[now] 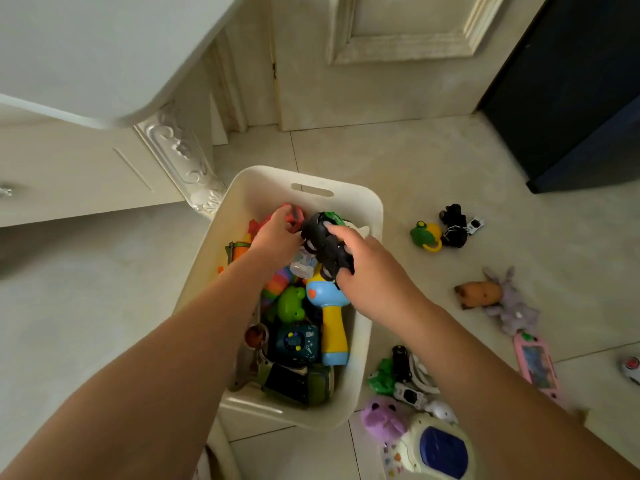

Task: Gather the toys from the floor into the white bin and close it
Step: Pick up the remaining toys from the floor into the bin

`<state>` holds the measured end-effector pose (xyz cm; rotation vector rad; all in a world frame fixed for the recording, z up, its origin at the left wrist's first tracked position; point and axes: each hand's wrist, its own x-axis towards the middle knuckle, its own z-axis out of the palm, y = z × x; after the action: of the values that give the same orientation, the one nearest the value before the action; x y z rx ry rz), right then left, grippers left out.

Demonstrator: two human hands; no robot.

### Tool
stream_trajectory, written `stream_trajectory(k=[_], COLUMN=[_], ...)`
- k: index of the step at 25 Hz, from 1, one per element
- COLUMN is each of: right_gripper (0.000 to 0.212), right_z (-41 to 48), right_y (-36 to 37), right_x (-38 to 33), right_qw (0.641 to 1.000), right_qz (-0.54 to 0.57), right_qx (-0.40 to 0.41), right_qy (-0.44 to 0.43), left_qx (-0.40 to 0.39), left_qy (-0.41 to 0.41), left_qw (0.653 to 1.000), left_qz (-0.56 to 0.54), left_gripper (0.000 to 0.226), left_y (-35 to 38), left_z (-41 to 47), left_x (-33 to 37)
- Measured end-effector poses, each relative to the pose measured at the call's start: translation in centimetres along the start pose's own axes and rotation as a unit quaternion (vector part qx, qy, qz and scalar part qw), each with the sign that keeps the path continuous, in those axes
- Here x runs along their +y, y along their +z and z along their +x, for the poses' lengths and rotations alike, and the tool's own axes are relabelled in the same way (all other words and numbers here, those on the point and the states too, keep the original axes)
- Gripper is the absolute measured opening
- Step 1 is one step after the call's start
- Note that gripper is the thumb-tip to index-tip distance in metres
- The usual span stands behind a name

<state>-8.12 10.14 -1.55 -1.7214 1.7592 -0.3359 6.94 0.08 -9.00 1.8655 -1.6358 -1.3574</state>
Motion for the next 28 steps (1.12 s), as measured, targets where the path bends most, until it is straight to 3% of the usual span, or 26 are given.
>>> stream_trajectory(k=[4,7,9,14,17,18,20,23,25,28], right_gripper=[0.065,0.079,0.082,0.055,0.047,0.044,0.037,0.028,0.025,0.029], right_z=[-1.5,-2.8,-3.7,-4.3,-4.1,-3.9,-3.6,-2.2,-0.8,1.6], right_y=[1.6,5.1,7.7,9.6,8.0,7.1,4.7,0.0,-2.7,-5.9], right_x=[-1.2,-1.7,-1.8,-1.6,-2.0,-2.4,-2.7,0.3,4.6,12.6], right_qw=[0.995,0.984,0.977,0.954,0.957,0.971,0.991,0.967,0.952,0.940], right_qz=[-0.067,-0.155,-0.152,-0.176,-0.117,-0.044,0.109,0.185,0.182,0.132], right_qx=[-0.075,-0.087,-0.143,-0.235,-0.263,-0.231,-0.071,0.173,0.235,0.262], right_qy=[-0.015,-0.024,-0.039,-0.065,-0.040,-0.026,-0.015,0.008,0.070,0.177], left_qx=[0.015,-0.027,-0.061,-0.078,-0.040,0.003,0.088,0.128,0.105,0.066], left_qy=[-0.012,0.002,0.019,0.037,0.024,0.028,0.072,0.174,0.218,0.289], left_qw=[0.998,0.999,0.994,0.948,0.965,0.978,0.984,0.972,0.967,0.947], left_qz=[-0.053,0.020,0.083,0.307,0.257,0.206,0.133,0.094,0.081,0.123], left_gripper=[0.039,0.041,0.046,0.056,0.053,0.050,0.039,0.032,0.034,0.035], left_y=[-3.4,-4.7,-5.2,-6.5,-5.7,-5.4,-4.8,-2.7,-0.2,4.6], left_z=[-3.4,-5.8,-7.2,-9.0,-9.3,-9.3,-9.5,-8.9,-7.6,-4.8], left_x=[-1.1,-1.6,-2.1,-4.0,-3.1,-2.1,1.2,6.9,10.0,13.6])
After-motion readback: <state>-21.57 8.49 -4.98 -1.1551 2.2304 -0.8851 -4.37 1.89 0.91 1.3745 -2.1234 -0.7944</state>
